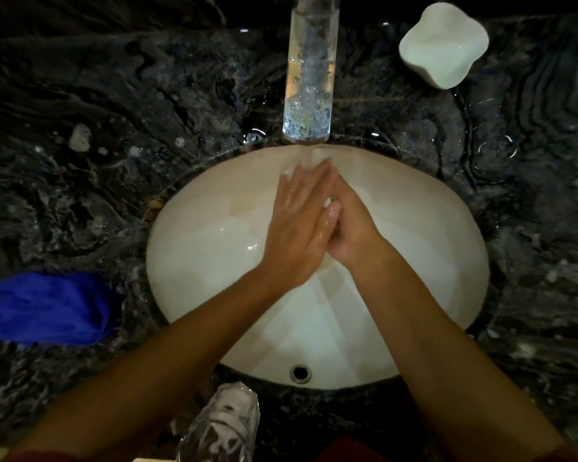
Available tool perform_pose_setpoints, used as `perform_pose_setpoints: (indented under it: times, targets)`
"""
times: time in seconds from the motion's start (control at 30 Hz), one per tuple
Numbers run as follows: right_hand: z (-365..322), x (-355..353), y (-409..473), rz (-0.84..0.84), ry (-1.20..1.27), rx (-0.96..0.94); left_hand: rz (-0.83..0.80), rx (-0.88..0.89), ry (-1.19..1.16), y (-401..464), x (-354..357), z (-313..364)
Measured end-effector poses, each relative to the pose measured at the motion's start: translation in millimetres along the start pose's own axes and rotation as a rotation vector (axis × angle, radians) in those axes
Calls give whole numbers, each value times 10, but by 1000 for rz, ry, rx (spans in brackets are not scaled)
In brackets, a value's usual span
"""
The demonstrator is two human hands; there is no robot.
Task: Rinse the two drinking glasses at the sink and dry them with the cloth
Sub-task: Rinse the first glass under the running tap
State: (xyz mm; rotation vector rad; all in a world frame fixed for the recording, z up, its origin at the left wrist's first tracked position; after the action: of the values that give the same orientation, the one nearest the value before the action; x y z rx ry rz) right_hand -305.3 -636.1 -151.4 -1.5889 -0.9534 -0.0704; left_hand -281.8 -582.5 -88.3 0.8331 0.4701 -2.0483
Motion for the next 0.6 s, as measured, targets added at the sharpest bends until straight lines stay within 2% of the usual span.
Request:
perform_pose_setpoints:
  times: [0.1,0.2,0.3,0.37,0.43,0.5,0.6]
  targets:
    - [116,-105,-139,18,-138,71,-75,-103,-80,132,-99,-296]
    - [182,-111,-193,70,-101,65,-95,-123,-73,50,-79,-302]
    - [80,4,-147,121,34,16,-160,38,35,-117,99,-4]
    - [32,-24,-130,129,38,22,-177,99,25,-79,102,65]
    - [87,-37,-166,79,-134,72,-164,33,33,93,-16,-106]
    - [101,-147,-220,93,-308,117,-225,-7,17,210,-22,-260]
    - [26,-142,-246,33,-397,191,-256,125,56,146,-52,-229]
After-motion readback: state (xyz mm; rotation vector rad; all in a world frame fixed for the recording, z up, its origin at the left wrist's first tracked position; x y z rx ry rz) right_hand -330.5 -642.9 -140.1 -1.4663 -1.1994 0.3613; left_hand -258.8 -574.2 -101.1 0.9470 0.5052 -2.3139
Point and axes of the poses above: each hand's wrist, its own y-axis towards the middle knuckle, its own x-axis out of the palm, z = x × y, the point moved 8 cm from there along y, towards the middle knuckle, and after that the axes turned 4 degrees about y, right-handed, at the moved point
